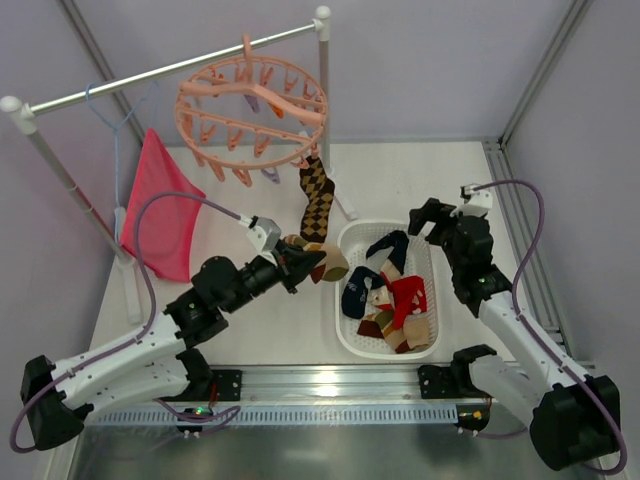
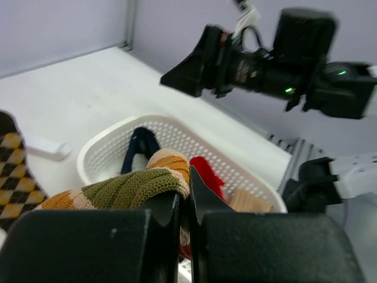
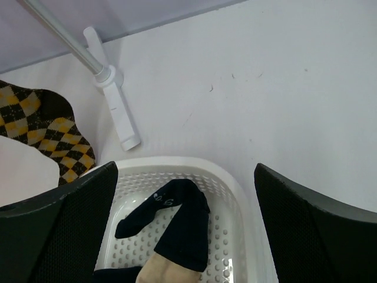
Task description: Remove the socks clipped to the hanger
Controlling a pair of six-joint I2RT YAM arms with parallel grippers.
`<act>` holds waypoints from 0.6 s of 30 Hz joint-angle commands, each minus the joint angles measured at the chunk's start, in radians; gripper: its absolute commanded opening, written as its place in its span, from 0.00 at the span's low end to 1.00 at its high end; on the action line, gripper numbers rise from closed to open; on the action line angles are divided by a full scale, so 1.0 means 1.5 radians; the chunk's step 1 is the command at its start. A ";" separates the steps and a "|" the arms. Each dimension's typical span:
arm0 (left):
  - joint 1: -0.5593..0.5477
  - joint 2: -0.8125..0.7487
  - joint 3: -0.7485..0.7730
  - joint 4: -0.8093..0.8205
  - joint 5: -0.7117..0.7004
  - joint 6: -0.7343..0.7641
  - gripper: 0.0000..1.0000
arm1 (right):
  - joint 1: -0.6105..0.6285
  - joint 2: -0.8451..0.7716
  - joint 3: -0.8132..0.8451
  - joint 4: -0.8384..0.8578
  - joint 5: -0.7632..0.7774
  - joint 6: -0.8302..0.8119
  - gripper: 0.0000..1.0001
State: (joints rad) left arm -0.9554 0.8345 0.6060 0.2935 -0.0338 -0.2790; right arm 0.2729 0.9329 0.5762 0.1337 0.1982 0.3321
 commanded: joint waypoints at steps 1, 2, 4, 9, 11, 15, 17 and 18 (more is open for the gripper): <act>-0.002 -0.022 0.045 0.037 0.143 -0.103 0.00 | -0.041 -0.024 -0.032 0.004 -0.045 0.042 0.97; -0.002 -0.020 0.046 0.061 0.154 -0.129 0.00 | -0.056 -0.029 -0.054 0.011 -0.054 0.050 0.97; -0.007 -0.014 0.052 0.066 0.161 -0.136 0.00 | -0.062 -0.043 -0.074 0.025 -0.068 0.064 0.97; -0.057 0.041 0.066 0.039 0.125 -0.093 0.00 | -0.064 -0.069 -0.121 0.034 -0.079 0.075 0.97; -0.093 0.065 0.079 0.030 0.116 -0.079 0.00 | -0.064 -0.082 -0.135 0.028 -0.075 0.075 0.97; -0.135 0.125 0.093 0.030 0.102 -0.060 0.00 | -0.067 -0.100 -0.143 0.000 -0.052 0.068 0.97; -0.149 0.143 0.092 0.046 0.099 -0.059 0.01 | -0.067 -0.111 -0.141 -0.010 -0.049 0.064 0.97; -0.154 0.164 0.093 0.059 0.104 -0.062 0.00 | -0.068 -0.121 -0.142 -0.016 -0.046 0.064 0.97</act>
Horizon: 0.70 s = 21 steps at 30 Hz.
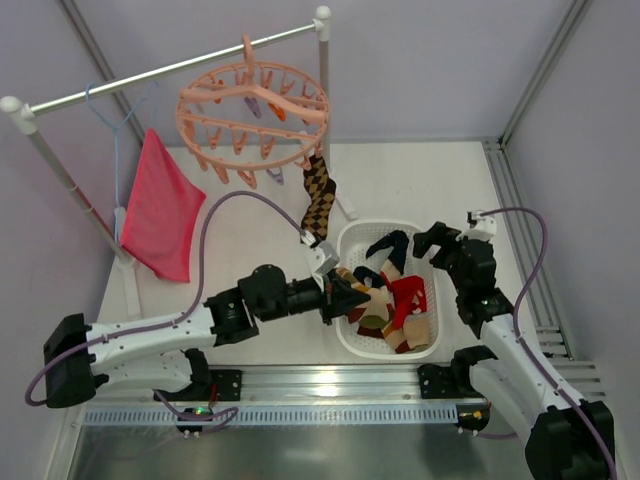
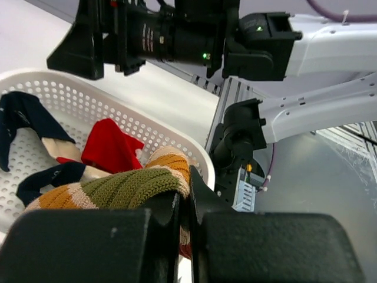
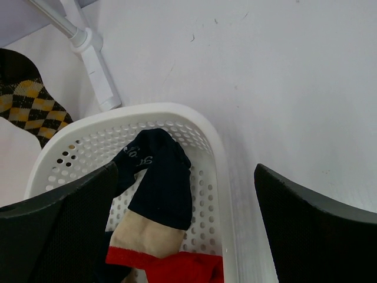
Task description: Remove the socks clipped to the hanger
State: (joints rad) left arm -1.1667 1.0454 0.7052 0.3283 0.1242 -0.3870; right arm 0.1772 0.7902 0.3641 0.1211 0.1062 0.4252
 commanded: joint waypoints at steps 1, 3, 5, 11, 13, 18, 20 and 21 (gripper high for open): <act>-0.022 0.037 0.028 0.043 0.003 0.005 0.00 | -0.006 -0.033 -0.001 -0.011 0.018 0.001 0.97; -0.032 0.061 0.034 0.050 0.011 0.002 0.00 | -0.006 -0.051 -0.002 -0.021 0.024 0.002 0.97; -0.043 0.098 0.043 0.061 0.014 -0.002 0.00 | -0.009 -0.057 -0.002 -0.028 0.032 0.000 0.97; -0.057 0.186 0.066 0.089 0.016 -0.009 0.00 | -0.012 -0.063 -0.003 -0.039 0.030 -0.003 0.97; -0.061 0.203 0.076 0.092 0.012 -0.010 0.00 | -0.012 -0.066 -0.001 -0.042 0.028 -0.005 0.97; -0.070 0.242 0.094 0.077 -0.012 -0.011 0.00 | -0.013 -0.075 -0.002 -0.047 0.028 -0.004 0.97; -0.075 0.251 0.102 0.068 -0.020 -0.009 0.15 | -0.014 -0.076 -0.004 -0.045 0.028 -0.004 0.97; -0.076 0.261 0.110 0.063 -0.032 -0.009 0.52 | -0.013 -0.075 -0.004 -0.045 0.027 -0.004 0.97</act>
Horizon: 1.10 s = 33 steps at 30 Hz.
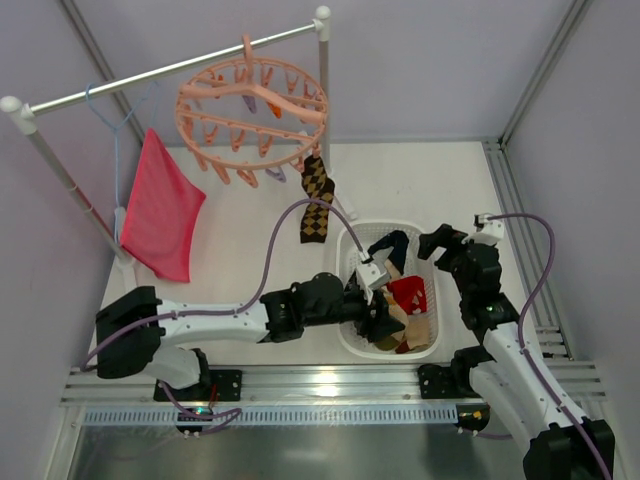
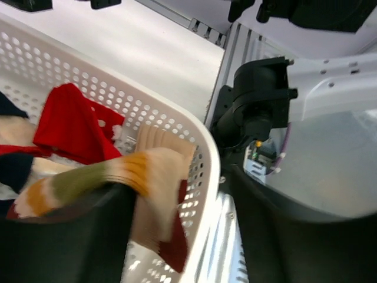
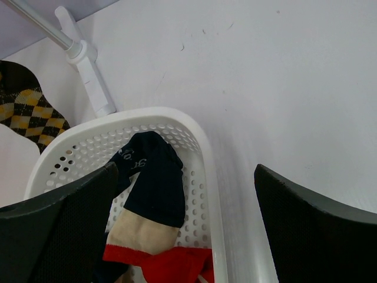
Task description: Remove the socks clipped to the hanger
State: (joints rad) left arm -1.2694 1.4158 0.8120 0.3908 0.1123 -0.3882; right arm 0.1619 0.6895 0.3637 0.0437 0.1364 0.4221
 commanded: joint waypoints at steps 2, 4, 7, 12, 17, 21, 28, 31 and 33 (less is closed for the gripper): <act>-0.013 0.026 0.048 0.005 -0.037 -0.002 0.99 | -0.005 -0.006 -0.003 0.008 0.005 -0.001 0.97; -0.019 0.043 0.066 -0.015 -0.059 0.006 1.00 | -0.004 -0.003 -0.003 0.009 0.002 -0.001 0.97; -0.025 0.052 0.078 -0.019 -0.071 0.018 1.00 | -0.004 -0.004 -0.002 0.006 0.000 -0.003 0.97; -0.026 0.032 0.088 -0.041 -0.136 0.047 1.00 | -0.004 -0.013 -0.001 -0.007 0.004 -0.006 0.97; -0.026 0.002 0.125 -0.190 -0.309 0.092 1.00 | -0.005 -0.021 -0.001 -0.011 0.007 -0.008 0.97; -0.020 -0.043 0.103 -0.224 -0.457 0.108 1.00 | -0.004 -0.020 -0.005 -0.004 0.003 -0.003 0.97; 0.101 -0.158 0.037 -0.239 -0.470 0.065 1.00 | -0.005 -0.017 -0.011 0.014 -0.010 0.000 0.97; 0.157 -0.197 0.005 -0.217 -0.456 0.064 1.00 | -0.005 -0.019 -0.011 0.015 -0.012 -0.002 0.97; 0.184 -0.210 -0.023 -0.198 -0.458 0.071 1.00 | -0.005 -0.021 -0.012 0.015 -0.015 -0.003 0.97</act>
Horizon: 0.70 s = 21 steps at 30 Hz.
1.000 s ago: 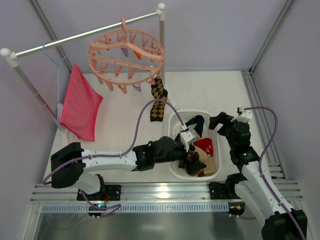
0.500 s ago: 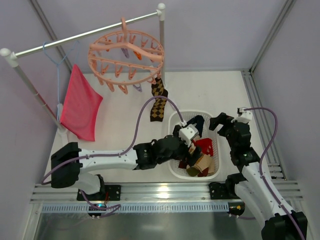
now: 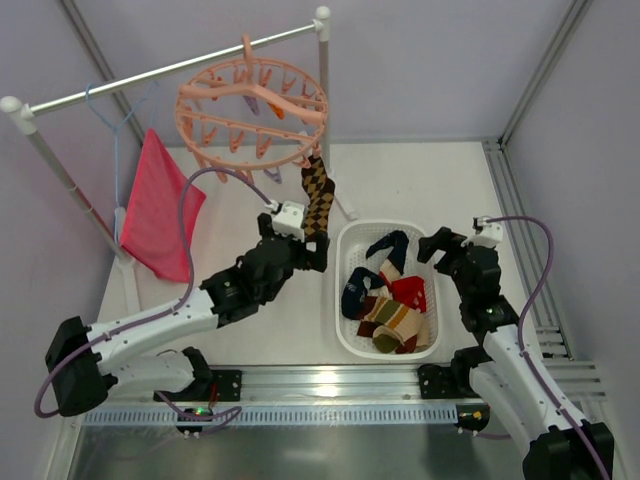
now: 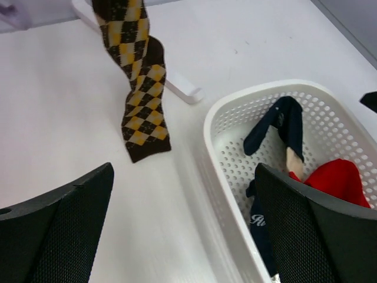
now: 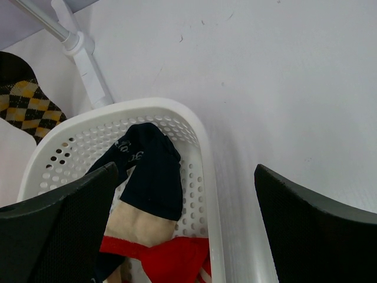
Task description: Remove the socks clipped to the hanger
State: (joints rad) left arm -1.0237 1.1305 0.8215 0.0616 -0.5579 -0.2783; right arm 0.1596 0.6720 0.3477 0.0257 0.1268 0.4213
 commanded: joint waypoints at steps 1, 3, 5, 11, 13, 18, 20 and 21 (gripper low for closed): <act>0.031 -0.029 -0.039 0.033 -0.009 -0.002 1.00 | -0.004 -0.010 -0.002 0.027 -0.010 -0.003 0.97; 0.067 -0.031 -0.073 0.084 0.008 -0.005 1.00 | -0.003 -0.012 -0.004 0.032 -0.014 0.000 0.97; 0.105 -0.027 -0.117 0.168 0.063 -0.011 1.00 | -0.004 -0.011 -0.006 0.040 -0.021 0.003 0.97; 0.154 0.046 -0.215 0.432 0.118 -0.007 1.00 | -0.003 -0.005 -0.013 0.061 -0.044 0.010 0.97; 0.159 0.087 -0.218 0.532 0.140 -0.003 1.00 | -0.003 -0.002 -0.015 0.068 -0.050 0.011 0.97; 0.182 0.268 -0.180 0.700 0.189 0.000 1.00 | -0.003 0.020 -0.017 0.094 -0.075 0.016 0.97; 0.194 0.318 -0.153 0.757 0.187 -0.007 1.00 | -0.004 0.023 -0.018 0.104 -0.076 0.016 0.97; 0.197 0.338 -0.145 0.775 0.184 -0.009 1.00 | -0.003 0.027 -0.018 0.107 -0.076 0.016 0.97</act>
State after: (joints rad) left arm -0.7521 1.5703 0.5446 0.9573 -0.3038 -0.2844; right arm 0.1596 0.7017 0.3233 0.1123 0.0353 0.4297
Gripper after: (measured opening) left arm 0.996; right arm 0.974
